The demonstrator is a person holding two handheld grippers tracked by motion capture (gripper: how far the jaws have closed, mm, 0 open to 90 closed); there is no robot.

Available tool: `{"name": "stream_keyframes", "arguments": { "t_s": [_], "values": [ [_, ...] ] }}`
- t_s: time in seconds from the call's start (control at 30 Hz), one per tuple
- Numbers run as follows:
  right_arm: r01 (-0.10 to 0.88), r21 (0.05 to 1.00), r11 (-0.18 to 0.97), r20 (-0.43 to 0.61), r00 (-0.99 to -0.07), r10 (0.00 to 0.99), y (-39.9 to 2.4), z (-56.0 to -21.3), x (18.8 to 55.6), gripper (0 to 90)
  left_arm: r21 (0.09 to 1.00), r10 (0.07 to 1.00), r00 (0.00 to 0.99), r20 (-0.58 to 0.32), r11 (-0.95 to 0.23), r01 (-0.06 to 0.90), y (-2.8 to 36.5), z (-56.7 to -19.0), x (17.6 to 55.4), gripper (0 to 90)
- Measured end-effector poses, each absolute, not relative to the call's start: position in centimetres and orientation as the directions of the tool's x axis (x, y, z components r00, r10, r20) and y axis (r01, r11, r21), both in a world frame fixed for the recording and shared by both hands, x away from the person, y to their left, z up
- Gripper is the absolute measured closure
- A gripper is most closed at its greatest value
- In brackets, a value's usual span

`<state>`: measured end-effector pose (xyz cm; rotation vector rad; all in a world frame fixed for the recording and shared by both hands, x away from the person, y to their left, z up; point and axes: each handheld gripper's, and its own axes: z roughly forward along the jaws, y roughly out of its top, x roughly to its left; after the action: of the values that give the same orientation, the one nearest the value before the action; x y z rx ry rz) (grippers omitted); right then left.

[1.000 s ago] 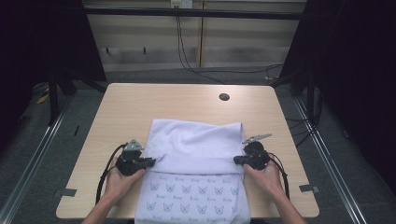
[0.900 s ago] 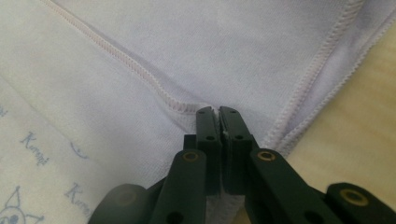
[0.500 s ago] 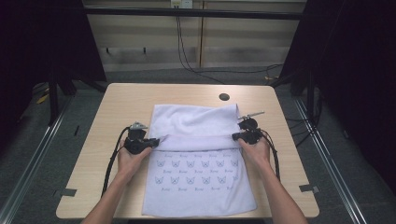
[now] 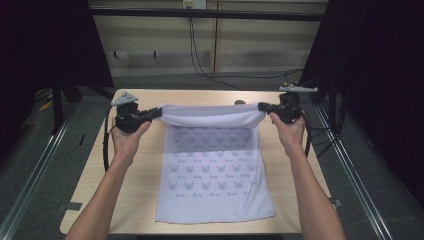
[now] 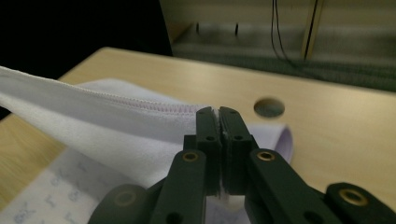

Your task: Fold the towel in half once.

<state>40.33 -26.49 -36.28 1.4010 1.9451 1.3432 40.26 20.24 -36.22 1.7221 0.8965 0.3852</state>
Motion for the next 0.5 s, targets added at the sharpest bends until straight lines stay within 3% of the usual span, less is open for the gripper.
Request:
{"name": "stream_keyframes", "arguments": {
  "t_s": [0.2,0.33,0.5],
  "values": [
    [0.428,0.903,0.049,0.182,-0.484,0.856,-27.2,-33.8,36.7,87.1,0.941,0.691,0.718,-0.083,-0.183,0.285,20.5,-34.4,36.4,85.7],
    [0.407,0.911,0.061,0.18,-0.528,0.83,-27.7,-34.3,33.4,87.0,0.937,0.656,0.752,-0.067,-0.217,0.273,21.0,-35.5,33.7,85.8],
    [0.446,0.888,0.111,0.186,-0.57,0.8,-27.8,-36.2,30.4,86.9,0.902,0.639,0.765,-0.081,-0.28,0.329,21.2,-39.2,30.8,85.6]
  ]
}}
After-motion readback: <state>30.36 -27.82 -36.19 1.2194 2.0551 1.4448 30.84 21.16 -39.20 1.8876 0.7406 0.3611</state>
